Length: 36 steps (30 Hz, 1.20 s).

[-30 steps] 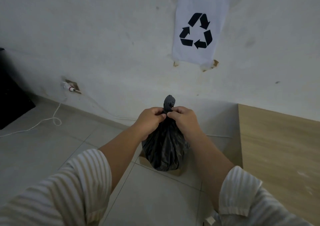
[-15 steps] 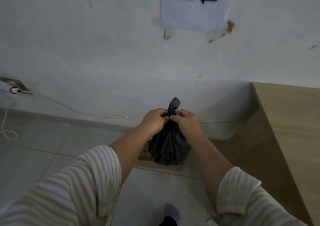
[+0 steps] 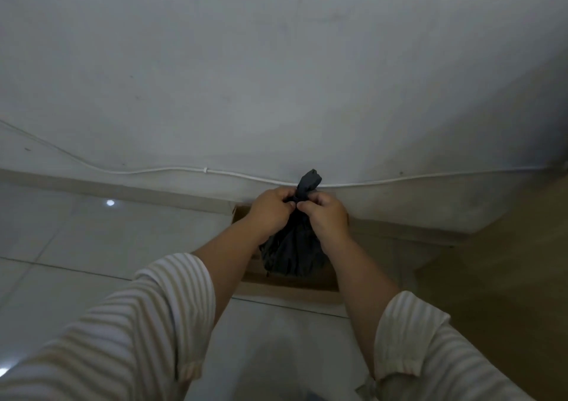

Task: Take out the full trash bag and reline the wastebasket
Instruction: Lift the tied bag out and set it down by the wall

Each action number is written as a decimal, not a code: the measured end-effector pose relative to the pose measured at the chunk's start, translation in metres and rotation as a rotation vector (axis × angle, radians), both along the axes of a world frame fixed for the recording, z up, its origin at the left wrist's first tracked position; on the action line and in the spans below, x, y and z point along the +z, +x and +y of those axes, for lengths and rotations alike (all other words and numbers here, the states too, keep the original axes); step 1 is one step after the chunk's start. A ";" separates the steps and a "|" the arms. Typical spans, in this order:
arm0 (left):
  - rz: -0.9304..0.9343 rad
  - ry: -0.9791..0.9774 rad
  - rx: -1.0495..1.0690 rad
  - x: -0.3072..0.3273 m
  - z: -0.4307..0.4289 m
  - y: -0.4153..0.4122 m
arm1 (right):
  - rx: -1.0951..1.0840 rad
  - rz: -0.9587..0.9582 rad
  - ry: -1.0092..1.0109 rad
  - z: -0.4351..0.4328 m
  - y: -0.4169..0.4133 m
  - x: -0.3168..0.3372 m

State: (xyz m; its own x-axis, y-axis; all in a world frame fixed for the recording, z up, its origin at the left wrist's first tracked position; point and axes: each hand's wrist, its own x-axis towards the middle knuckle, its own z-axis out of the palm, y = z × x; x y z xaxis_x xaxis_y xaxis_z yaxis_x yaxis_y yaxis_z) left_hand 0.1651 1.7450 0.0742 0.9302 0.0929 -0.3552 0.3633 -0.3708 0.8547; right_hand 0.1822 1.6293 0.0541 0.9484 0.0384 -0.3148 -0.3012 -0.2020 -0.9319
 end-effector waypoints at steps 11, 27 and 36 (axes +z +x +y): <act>0.033 0.094 -0.092 -0.136 0.014 0.004 | 0.076 0.098 -0.012 0.015 0.015 -0.145; 0.123 0.156 -0.117 -0.154 0.037 0.001 | 0.092 -0.002 -0.363 0.012 0.020 -0.147; 0.193 0.119 -0.114 -0.018 0.027 -0.032 | 0.191 -0.007 -0.493 0.006 -0.021 -0.018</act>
State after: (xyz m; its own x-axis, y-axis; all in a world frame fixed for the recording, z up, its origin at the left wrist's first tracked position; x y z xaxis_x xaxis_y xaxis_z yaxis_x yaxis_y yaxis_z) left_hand 0.1334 1.7718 0.0563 0.8533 0.0430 -0.5197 0.4654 -0.5124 0.7217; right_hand 0.1614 1.6352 0.0359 0.9410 0.0595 -0.3331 -0.2105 -0.6676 -0.7141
